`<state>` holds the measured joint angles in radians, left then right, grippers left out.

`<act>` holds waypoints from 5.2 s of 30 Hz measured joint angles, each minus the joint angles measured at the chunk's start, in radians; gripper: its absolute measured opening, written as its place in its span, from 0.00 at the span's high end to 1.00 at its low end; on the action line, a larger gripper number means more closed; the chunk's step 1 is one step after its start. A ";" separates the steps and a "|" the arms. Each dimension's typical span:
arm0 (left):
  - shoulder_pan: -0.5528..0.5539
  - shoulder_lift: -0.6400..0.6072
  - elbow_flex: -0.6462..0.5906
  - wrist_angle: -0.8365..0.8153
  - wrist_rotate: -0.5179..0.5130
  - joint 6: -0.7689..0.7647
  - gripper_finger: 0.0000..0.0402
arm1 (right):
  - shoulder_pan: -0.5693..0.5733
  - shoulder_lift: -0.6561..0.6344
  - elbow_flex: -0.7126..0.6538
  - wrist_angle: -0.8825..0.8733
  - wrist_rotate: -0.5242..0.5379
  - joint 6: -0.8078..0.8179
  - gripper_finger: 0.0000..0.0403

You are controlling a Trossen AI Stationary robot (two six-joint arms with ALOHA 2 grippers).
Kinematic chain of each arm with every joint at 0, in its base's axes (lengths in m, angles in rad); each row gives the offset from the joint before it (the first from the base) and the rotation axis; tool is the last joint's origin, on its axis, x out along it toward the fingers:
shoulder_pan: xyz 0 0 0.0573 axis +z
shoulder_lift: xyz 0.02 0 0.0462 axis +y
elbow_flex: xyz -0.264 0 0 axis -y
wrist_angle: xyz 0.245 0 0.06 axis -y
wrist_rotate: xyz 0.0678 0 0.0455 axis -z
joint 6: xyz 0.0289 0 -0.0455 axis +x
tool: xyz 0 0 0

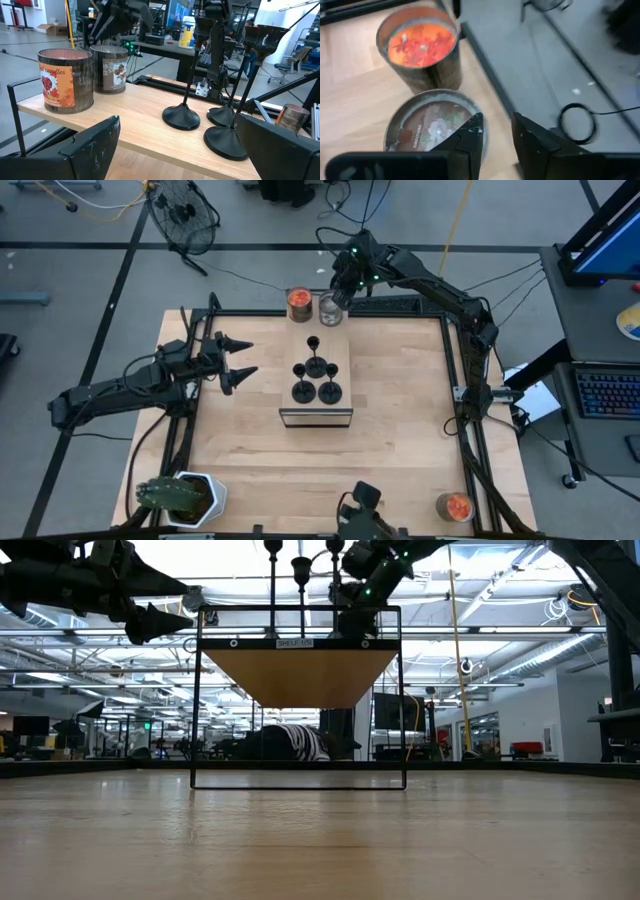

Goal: Pick & Place candle stick holders
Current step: Put the brown scented candle on the shelf, then put the orange scented candle on the shelf

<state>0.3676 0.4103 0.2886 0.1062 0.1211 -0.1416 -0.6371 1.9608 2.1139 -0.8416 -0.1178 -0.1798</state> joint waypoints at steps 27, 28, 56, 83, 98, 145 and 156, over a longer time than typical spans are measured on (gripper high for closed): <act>0.000 0.001 0.000 -0.001 0.036 -0.027 0.01 | 0.048 -0.098 -0.206 -0.088 0.088 0.039 0.99; 0.000 0.001 0.000 0.000 0.036 -0.028 0.01 | 0.048 -0.098 -0.206 -0.084 0.086 0.036 1.00; 0.000 0.001 0.000 0.003 0.036 -0.056 0.01 | 0.026 -0.136 -0.208 -0.018 0.080 0.052 1.00; 0.000 0.001 0.000 0.002 0.039 -0.055 0.01 | 0.110 -0.139 -0.307 0.089 -0.228 0.153 1.00; 0.000 0.001 0.000 0.001 0.039 -0.054 0.01 | 0.111 -0.140 -0.368 0.251 -0.225 0.161 1.00; 0.000 0.002 0.000 0.000 0.038 -0.050 0.01 | 0.160 -0.355 -0.368 -0.232 0.004 0.242 1.00; 0.000 0.002 0.000 -0.007 0.070 -0.008 0.01 | 0.452 -0.550 -0.387 -0.731 0.118 0.681 1.00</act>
<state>0.3679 0.4122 0.2886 0.0994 0.1913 -0.1497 -0.1850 1.4108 1.7274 -1.5724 0.0005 0.5014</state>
